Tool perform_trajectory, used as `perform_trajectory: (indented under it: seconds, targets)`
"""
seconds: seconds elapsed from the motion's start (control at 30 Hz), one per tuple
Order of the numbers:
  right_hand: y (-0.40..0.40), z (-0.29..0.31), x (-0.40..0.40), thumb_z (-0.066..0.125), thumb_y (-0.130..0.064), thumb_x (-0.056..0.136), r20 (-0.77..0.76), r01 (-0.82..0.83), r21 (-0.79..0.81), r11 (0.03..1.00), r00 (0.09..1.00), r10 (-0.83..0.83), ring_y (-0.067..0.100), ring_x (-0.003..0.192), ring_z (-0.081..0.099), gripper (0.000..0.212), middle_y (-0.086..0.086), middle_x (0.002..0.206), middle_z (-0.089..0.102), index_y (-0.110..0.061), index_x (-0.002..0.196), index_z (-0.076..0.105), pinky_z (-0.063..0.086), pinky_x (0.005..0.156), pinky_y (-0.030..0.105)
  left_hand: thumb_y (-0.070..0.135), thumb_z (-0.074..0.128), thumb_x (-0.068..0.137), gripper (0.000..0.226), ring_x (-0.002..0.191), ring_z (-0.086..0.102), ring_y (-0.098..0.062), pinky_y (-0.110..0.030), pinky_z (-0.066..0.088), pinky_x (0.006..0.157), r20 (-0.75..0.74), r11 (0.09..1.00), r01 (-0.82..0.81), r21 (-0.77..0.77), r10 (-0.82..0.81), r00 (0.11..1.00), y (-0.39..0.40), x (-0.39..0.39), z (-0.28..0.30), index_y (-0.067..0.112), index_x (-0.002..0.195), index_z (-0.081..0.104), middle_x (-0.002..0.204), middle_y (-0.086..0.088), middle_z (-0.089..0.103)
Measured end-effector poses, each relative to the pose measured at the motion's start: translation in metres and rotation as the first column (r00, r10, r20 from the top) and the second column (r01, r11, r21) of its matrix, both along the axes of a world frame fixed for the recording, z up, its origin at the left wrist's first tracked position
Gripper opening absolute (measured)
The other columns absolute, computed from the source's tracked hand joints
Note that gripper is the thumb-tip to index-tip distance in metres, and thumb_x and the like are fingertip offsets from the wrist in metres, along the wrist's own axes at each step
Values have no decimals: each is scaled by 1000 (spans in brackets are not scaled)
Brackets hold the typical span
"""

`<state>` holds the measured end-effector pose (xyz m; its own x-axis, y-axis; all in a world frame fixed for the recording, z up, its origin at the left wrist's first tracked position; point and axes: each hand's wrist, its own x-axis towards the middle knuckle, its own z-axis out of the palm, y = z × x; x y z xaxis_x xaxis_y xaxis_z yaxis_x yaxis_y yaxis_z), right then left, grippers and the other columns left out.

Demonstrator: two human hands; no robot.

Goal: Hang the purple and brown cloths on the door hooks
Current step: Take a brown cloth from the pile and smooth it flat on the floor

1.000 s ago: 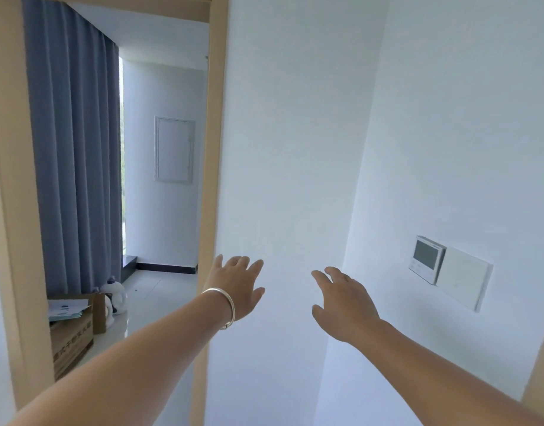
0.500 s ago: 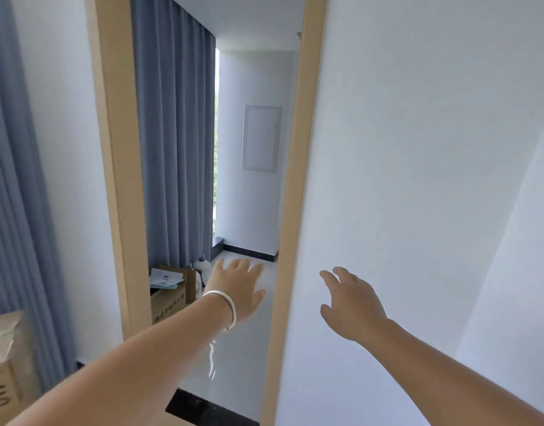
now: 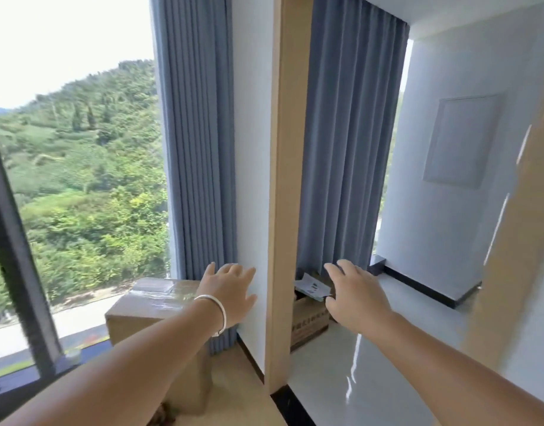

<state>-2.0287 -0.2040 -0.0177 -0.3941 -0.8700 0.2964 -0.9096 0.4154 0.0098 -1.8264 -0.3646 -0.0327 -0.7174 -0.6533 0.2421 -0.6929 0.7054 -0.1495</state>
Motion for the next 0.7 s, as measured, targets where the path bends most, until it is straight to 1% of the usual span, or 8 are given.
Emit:
perform_trajectory:
  seconds: [0.07, 0.1, 0.2, 0.23, 0.3, 0.37, 0.53, 0.7]
  targets:
    - [-34, -4, 4, 45, -36, 91, 2, -72, 8, 997, 997, 72, 25, 135, 34, 63, 2, 153, 27, -24, 149, 24, 34, 106, 42, 55, 32, 96, 63, 143, 26, -21, -50, 14, 119, -5, 996, -86, 4, 86, 996, -19, 18, -3, 29, 151, 17, 152, 1, 34]
    - [-51, -6, 8, 46, -36, 92, -2, -108, 10, 994, 994, 108, 25, 133, 36, 61, 3, 152, 29, -23, 148, 25, 34, 106, 43, 56, 32, 96, 63, 143, 27, -21, -49, 14, 119, -7, 992, -126, 9, 126, 992, -28, 29, -5, 29, 151, 17, 152, 1, 34]
    - [-100, -16, 30, 48, -36, 92, -5, -237, 40, 971, 971, 237, 24, 124, 43, 58, 4, 142, 38, -21, 144, 28, 39, 102, 39, 56, 33, 96, 62, 143, 27, -21, -49, 13, 119, 1, 971, -240, 20, 240, 971, -52, 64, -13, 31, 151, 19, 153, 1, 34]
    - [-116, -20, 38, 47, -36, 92, 7, -279, 50, 959, 960, 279, 23, 125, 42, 60, 4, 143, 37, -21, 146, 26, 38, 104, 38, 56, 33, 96, 62, 143, 26, -21, -49, 13, 119, 11, 960, -281, 19, 281, 960, -61, 75, -16, 31, 151, 19, 154, 1, 33]
    - [-150, -28, 56, 46, -36, 93, 31, -359, 72, 931, 933, 358, 23, 134, 34, 65, 4, 151, 29, -21, 150, 20, 30, 109, 38, 56, 33, 96, 63, 144, 25, -21, -49, 13, 119, 22, 934, -358, 26, 357, 934, -81, 98, -24, 30, 151, 18, 155, 0, 31]
    - [-184, -38, 75, 45, -37, 94, 54, -425, 68, 903, 905, 422, 23, 139, 27, 66, 4, 156, 22, -22, 152, 17, 25, 112, 37, 56, 33, 96, 64, 144, 25, -21, -49, 13, 119, 30, 908, -417, 45, 416, 909, -104, 121, -33, 30, 152, 17, 155, -1, 30]
    - [-284, -62, 121, 48, -38, 93, 68, -523, 68, 850, 852, 519, 21, 142, 23, 67, 3, 156, 21, -23, 151, 19, 21, 115, 38, 56, 33, 96, 63, 142, 28, -22, -49, 15, 118, 37, 868, -494, 57, 493, 869, -181, 170, -62, 29, 151, 18, 153, -1, 34]
    - [-396, -88, 166, 52, -34, 90, 82, -565, 126, 815, 825, 559, 19, 137, 30, 64, -2, 149, 30, -27, 148, 24, 23, 113, 36, 61, 33, 94, 67, 142, 30, -23, -48, 21, 115, 48, 832, -542, 118, 540, 840, -283, 216, -98, 31, 151, 18, 154, -2, 34]
